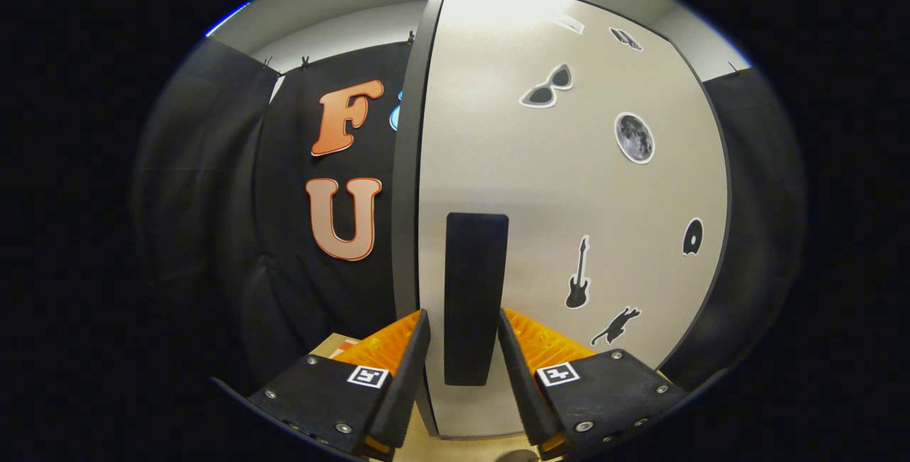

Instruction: Open the shoe cabinet door, grab the shoes and put them into the shoe cabinet, then close the shoe cabinet door.

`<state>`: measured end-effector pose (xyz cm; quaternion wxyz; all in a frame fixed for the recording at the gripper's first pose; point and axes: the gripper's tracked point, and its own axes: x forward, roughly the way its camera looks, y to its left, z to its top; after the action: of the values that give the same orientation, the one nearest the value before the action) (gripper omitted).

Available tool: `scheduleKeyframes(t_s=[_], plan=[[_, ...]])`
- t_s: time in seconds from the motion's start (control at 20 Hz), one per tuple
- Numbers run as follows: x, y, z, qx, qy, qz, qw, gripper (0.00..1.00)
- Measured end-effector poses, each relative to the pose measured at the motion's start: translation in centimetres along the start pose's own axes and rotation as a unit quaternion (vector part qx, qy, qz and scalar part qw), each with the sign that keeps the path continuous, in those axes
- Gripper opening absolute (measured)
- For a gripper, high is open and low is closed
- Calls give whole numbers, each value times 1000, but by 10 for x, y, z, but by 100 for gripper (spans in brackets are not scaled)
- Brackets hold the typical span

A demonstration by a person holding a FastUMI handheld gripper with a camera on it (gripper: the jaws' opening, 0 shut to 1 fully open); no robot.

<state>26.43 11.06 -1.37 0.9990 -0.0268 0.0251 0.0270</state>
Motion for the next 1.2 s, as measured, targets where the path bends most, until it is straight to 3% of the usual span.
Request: scheduleKeyframes(t_s=[0.15,0.4,1.2], plan=[[-1,-2,3,-5,-4,-11,1000,41],[-1,-3,2,11,-5,-6,1000,33],[-68,-24,0,24,4,-16,1000,28]])
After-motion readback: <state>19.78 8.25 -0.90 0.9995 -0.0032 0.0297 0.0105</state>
